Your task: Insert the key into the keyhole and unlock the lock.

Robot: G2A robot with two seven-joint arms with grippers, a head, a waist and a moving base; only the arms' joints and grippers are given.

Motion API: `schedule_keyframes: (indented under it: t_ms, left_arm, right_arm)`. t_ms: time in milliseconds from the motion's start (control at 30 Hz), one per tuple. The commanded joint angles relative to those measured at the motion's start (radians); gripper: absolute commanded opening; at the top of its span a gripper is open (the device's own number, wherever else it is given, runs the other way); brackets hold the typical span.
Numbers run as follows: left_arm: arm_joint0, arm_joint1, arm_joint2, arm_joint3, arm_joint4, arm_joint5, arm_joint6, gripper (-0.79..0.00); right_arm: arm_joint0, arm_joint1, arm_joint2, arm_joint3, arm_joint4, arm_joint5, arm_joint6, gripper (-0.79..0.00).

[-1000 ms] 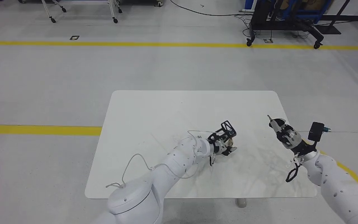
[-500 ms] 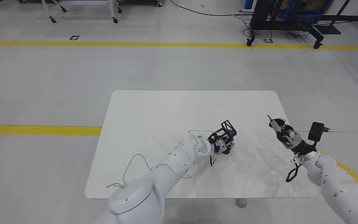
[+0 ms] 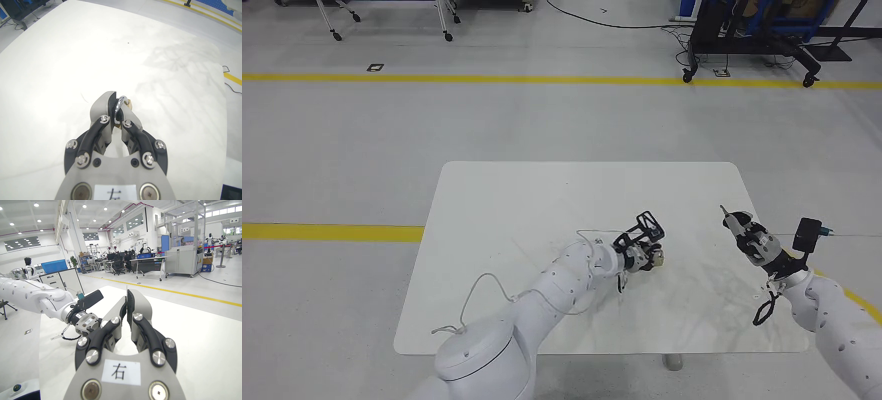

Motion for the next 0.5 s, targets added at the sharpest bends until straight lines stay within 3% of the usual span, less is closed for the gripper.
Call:
schedule_keyframes:
  t_ms: [0,467]
  left_arm:
    - [-0.012,0.006,-0.016,0.005,-0.025,-0.025,0.022,-0.785]
    - [-0.02,0.022,-0.052,0.007,-0.081,-0.03,0.067,-0.785]
  right_arm:
    - [0.0,0.0,0.0,0.0,0.0,0.0,0.0,-0.785]
    - [0.0,0.0,0.0,0.0,0.0,0.0,0.0,-0.785]
